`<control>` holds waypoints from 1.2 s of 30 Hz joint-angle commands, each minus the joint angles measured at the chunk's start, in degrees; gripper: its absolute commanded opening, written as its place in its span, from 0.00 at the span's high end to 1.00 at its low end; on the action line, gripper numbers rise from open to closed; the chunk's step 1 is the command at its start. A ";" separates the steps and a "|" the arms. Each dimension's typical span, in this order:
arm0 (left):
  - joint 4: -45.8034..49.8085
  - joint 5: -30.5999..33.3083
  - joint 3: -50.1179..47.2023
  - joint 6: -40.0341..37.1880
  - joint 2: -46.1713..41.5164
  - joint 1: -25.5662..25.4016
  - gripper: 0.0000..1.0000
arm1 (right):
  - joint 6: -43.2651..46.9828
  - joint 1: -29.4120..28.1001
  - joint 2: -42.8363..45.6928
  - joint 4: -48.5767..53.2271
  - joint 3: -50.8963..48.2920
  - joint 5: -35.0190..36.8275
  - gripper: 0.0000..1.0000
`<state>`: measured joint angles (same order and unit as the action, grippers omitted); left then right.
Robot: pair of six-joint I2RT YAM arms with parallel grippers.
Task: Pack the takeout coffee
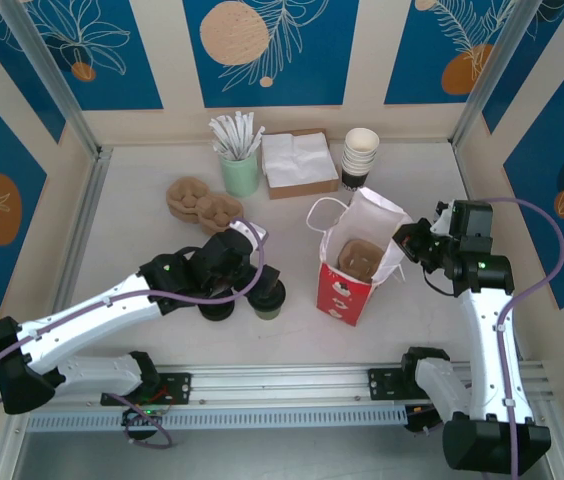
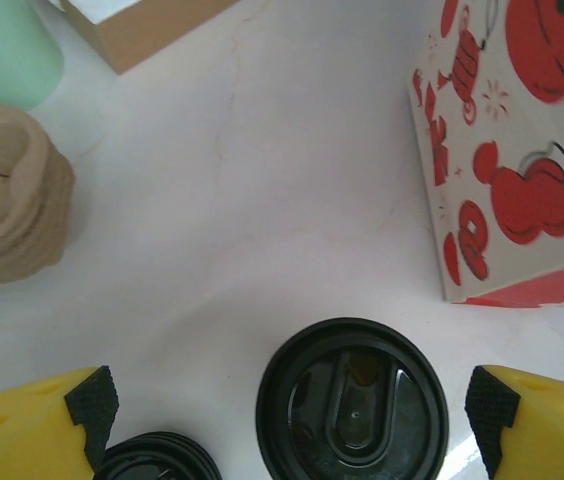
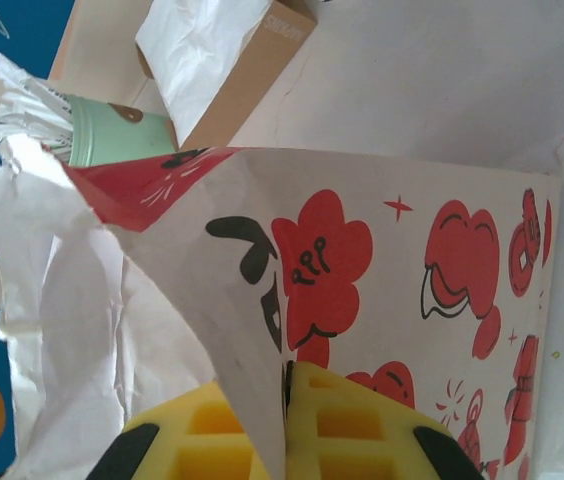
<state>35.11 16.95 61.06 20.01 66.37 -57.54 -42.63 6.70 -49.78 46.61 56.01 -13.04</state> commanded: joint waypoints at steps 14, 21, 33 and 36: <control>-0.76 -3.17 -4.67 1.88 3.05 -2.43 0.01 | 5.83 3.65 1.02 7.01 1.87 -0.29 0.60; -1.46 -1.69 -6.13 4.95 4.94 -4.34 0.01 | 9.31 4.11 0.99 12.25 6.10 2.24 0.50; -1.74 1.00 -6.64 9.38 6.57 -5.35 0.10 | 10.47 5.15 1.36 14.39 8.94 1.79 0.46; -1.80 1.21 -6.63 9.72 6.91 -5.74 0.14 | 10.38 5.24 1.36 14.37 8.85 1.52 0.46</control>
<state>33.58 16.73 55.20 28.45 72.58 -62.37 -33.32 11.51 -48.90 59.70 63.44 -10.72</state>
